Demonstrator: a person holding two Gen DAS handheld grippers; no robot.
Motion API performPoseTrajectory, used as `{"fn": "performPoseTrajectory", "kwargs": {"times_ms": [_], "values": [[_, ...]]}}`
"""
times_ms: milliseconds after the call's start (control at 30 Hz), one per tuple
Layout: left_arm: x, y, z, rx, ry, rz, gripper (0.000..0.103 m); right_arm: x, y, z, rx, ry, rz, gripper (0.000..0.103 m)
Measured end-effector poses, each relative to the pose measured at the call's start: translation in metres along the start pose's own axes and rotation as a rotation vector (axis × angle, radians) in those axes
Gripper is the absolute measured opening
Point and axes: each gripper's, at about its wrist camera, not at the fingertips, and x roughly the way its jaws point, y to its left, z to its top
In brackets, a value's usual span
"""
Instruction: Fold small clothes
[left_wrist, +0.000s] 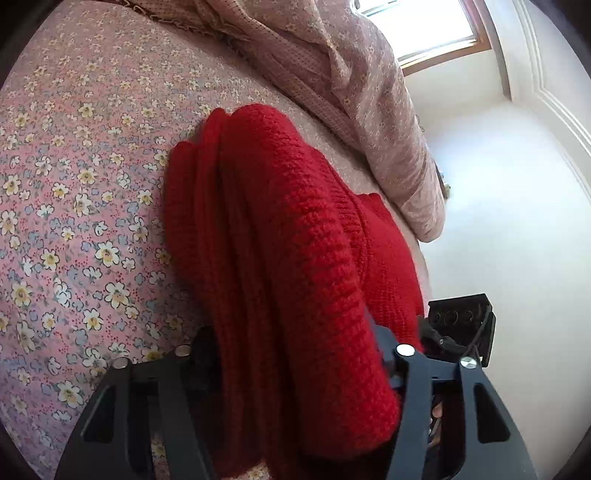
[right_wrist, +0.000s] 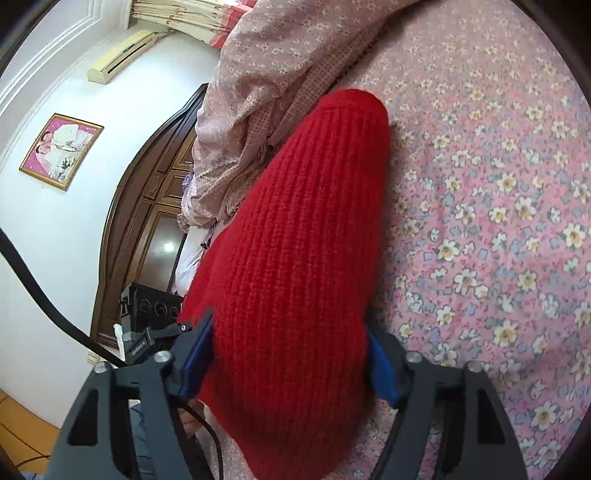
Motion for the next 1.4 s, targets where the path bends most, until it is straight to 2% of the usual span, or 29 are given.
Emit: {"fn": "performPoseTrajectory", "kwargs": {"times_ms": [133,233,300,400,467,567,800,900,1000,1100,1200,1267,1400], "values": [[-0.005,-0.011,0.001,0.016,-0.02,0.029,0.048,-0.003,0.012,0.002,-0.05,-0.001,-0.045,0.068],[0.001,-0.034,0.007,0.04,-0.035,0.066,0.047,-0.01,0.026,0.007,-0.112,-0.017,-0.102,0.067],[0.006,-0.053,0.011,0.051,-0.042,0.063,0.046,-0.023,0.033,0.012,-0.141,-0.043,-0.122,0.067],[0.021,-0.089,0.014,0.093,-0.048,0.04,0.046,-0.06,0.032,0.023,-0.136,-0.104,-0.13,0.067],[0.033,-0.116,0.009,0.165,-0.052,0.033,0.046,-0.083,0.027,0.029,-0.121,-0.132,-0.126,0.068],[0.049,-0.135,-0.003,0.25,-0.06,0.024,0.046,-0.123,0.017,0.037,-0.124,-0.18,-0.13,0.068],[0.103,-0.149,-0.012,0.335,-0.042,0.053,0.046,-0.151,-0.016,0.028,-0.134,-0.207,-0.223,0.068],[0.113,-0.162,-0.011,0.391,-0.052,0.031,0.045,-0.172,-0.031,0.028,-0.116,-0.25,-0.226,0.068],[0.122,-0.163,-0.018,0.386,-0.072,0.008,0.046,-0.191,-0.035,0.03,-0.127,-0.297,-0.222,0.068],[0.138,-0.151,-0.031,0.376,-0.07,0.064,0.047,-0.19,-0.049,0.03,-0.115,-0.299,-0.226,0.068],[0.141,-0.131,-0.041,0.402,-0.088,0.07,0.058,-0.172,-0.072,0.022,-0.069,-0.278,-0.241,0.073],[0.139,-0.134,-0.043,0.417,-0.098,0.102,0.062,-0.17,-0.075,0.021,-0.056,-0.293,-0.202,0.075],[0.138,-0.143,-0.05,0.468,-0.137,0.165,0.064,-0.167,-0.074,0.025,-0.02,-0.273,-0.218,0.082]]}}
